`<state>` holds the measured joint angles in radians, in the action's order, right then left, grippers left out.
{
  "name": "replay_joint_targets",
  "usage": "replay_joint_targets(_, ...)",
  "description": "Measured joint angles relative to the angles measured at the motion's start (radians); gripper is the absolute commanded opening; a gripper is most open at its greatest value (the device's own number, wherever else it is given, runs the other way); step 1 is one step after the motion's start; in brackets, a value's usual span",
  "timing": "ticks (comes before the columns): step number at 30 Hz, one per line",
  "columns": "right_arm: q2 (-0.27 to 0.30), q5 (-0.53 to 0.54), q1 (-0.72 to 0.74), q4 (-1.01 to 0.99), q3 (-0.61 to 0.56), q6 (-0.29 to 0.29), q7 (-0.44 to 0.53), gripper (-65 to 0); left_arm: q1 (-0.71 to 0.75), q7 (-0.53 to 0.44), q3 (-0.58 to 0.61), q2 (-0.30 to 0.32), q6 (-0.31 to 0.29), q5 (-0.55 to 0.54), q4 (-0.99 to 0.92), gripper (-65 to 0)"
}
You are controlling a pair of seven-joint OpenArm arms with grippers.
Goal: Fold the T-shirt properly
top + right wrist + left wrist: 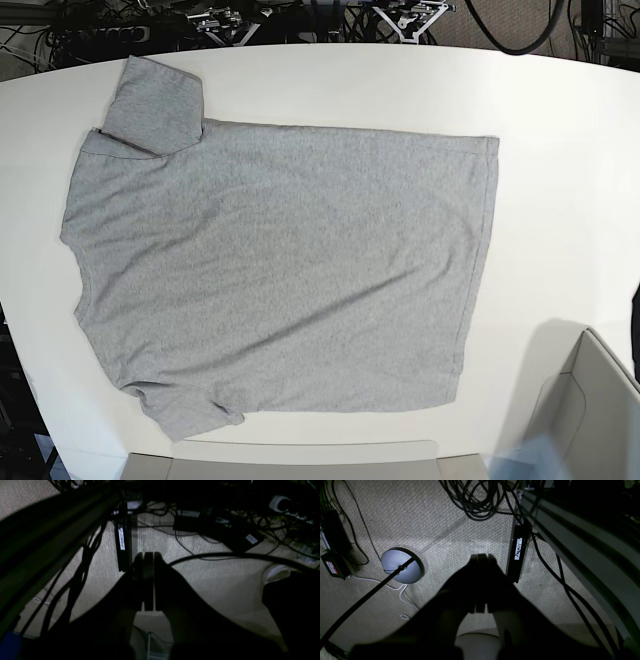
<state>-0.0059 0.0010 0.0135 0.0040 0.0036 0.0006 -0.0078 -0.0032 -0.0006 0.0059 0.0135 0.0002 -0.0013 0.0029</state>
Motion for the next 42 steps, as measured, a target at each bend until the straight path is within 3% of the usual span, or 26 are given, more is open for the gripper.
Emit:
replay_joint_targets(13,0.065,0.032,-0.020,0.004,0.004,0.006,0.008,-64.9,0.002,-0.028,-0.002,0.000,0.000,0.000,0.002,-64.9)
replay_joint_targets(19,0.128,0.181,-0.105,0.008,0.004,0.004,0.199,-64.9,0.093,-0.356,-0.002,0.010,0.004,0.000,0.003,-64.8)
replay_joint_targets(24,0.171,0.179,-0.194,0.007,-0.002,0.003,0.438,-64.9,0.193,-0.591,-0.002,0.026,0.004,-0.004,-0.002,-64.8)
replay_joint_targets(31,0.171,0.179,-0.320,0.005,-0.004,0.008,0.727,-64.9,0.322,-1.026,-0.006,0.034,0.004,-0.005,-0.001,-64.7)
replay_joint_targets(33,0.169,0.180,-0.343,0.005,-0.004,0.039,0.799,-64.9,0.345,-1.112,-0.006,0.034,0.003,-0.003,-0.001,-64.7)
replay_joint_targets(36,0.163,0.183,-0.380,0.007,0.003,0.150,0.933,-64.9,0.383,-1.241,-0.006,0.031,0.000,-0.003,0.000,-64.6)
replay_joint_targets(40,0.140,0.211,-0.444,0.008,0.003,0.193,1.126,-64.8,0.451,-1.255,-0.006,0.026,-0.003,0.000,0.069,-64.6)
replay_joint_targets(42,0.136,0.216,-0.483,0.022,0.003,0.191,1.125,-64.8,0.490,-1.256,-0.006,0.028,-0.003,0.000,0.118,-64.6)
